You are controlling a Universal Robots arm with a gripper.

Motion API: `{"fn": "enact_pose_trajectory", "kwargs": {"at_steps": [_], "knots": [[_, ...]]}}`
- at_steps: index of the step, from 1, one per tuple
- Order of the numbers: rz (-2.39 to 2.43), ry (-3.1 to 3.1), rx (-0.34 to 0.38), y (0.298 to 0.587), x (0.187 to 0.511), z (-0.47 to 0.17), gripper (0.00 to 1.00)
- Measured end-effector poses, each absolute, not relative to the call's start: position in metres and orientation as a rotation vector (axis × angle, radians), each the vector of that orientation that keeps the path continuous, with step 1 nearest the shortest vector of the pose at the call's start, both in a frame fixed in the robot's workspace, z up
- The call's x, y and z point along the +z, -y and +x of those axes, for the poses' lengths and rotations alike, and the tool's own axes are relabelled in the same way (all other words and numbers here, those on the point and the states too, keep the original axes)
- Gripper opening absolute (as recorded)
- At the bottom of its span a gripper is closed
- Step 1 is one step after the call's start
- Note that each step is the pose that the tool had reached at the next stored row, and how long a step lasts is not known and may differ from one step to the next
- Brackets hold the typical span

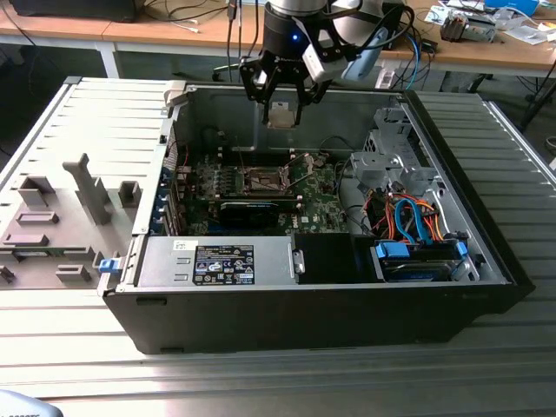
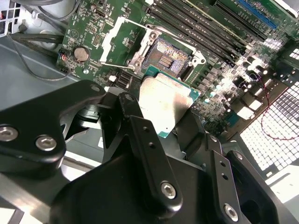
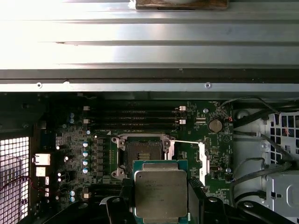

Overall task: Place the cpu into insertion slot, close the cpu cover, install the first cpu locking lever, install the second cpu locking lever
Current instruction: 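Place the cpu into insertion slot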

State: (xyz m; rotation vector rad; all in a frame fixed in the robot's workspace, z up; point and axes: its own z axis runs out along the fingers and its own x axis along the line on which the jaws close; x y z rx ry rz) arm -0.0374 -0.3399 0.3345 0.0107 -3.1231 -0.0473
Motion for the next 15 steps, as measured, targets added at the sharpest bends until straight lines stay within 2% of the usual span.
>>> {"fn": "enact_pose_trajectory", "kwargs": {"at_steps": [15], "knots": [[0.011, 3.123, -0.047, 0.34, 0.324, -0.042, 0.55]]}}
